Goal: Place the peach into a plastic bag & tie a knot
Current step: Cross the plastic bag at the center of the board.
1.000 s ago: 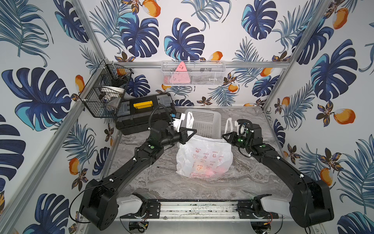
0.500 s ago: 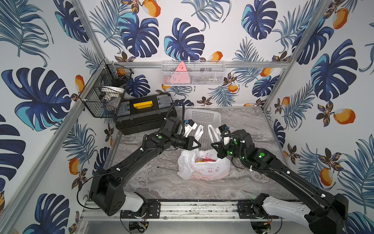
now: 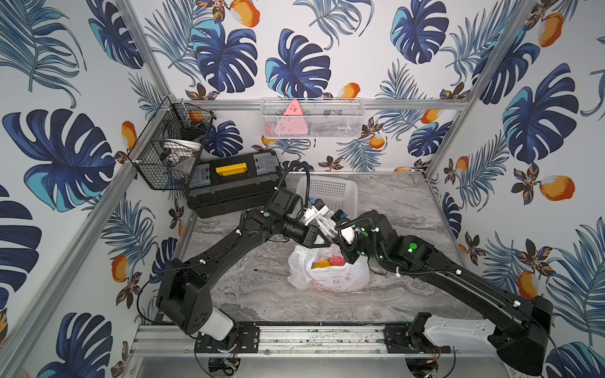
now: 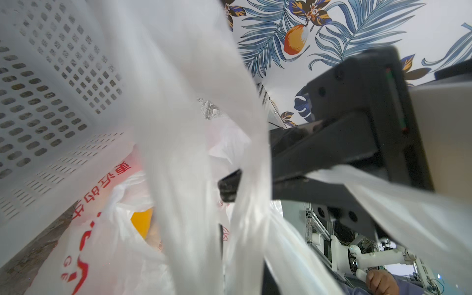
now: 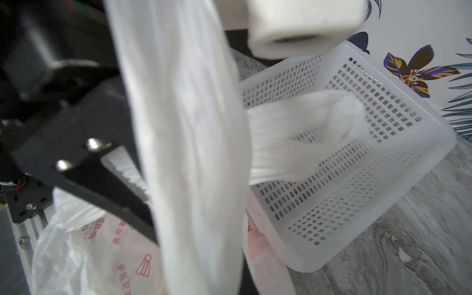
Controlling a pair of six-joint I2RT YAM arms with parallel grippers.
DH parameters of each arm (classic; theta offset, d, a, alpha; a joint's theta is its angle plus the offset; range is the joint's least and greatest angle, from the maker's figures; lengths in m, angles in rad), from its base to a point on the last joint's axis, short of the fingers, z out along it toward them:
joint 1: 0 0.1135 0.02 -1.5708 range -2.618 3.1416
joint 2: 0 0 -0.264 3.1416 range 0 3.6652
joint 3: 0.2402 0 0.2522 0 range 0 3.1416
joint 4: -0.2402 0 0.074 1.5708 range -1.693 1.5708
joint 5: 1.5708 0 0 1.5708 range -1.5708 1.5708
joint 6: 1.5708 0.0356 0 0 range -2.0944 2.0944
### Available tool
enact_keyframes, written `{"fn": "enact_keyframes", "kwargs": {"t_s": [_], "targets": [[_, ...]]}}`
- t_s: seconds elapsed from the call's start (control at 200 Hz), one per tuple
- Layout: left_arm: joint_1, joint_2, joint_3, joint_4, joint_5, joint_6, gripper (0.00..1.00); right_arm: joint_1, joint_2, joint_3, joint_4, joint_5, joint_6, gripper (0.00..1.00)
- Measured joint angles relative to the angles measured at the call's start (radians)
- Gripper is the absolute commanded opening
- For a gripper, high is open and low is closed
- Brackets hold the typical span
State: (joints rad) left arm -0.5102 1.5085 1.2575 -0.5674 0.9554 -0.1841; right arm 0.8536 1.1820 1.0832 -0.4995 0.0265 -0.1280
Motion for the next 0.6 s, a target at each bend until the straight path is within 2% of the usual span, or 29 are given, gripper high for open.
{"fn": "enact_keyframes", "kwargs": {"t_s": [0.13,0.21,0.24,0.44,0.6], "targets": [[0.017,-0.017,-0.033,0.02,0.027,-0.001,0.34,0.003,0.013,0.015,-0.013,0.001,-0.024,0.0],[0.047,-0.037,-0.061,0.06,0.046,-0.016,0.58,0.003,0.014,0.017,-0.016,0.001,-0.04,0.0],[0.056,-0.044,-0.069,0.078,0.054,-0.035,0.62,0.003,0.016,0.017,-0.016,0.001,-0.042,0.0],[0.064,-0.069,-0.099,0.207,0.115,-0.113,0.6,0.012,0.04,0.031,-0.017,-0.01,-0.048,0.0],[0.057,-0.05,-0.066,0.201,0.121,-0.106,0.6,0.036,0.043,0.034,-0.016,-0.009,-0.053,0.0]]}}
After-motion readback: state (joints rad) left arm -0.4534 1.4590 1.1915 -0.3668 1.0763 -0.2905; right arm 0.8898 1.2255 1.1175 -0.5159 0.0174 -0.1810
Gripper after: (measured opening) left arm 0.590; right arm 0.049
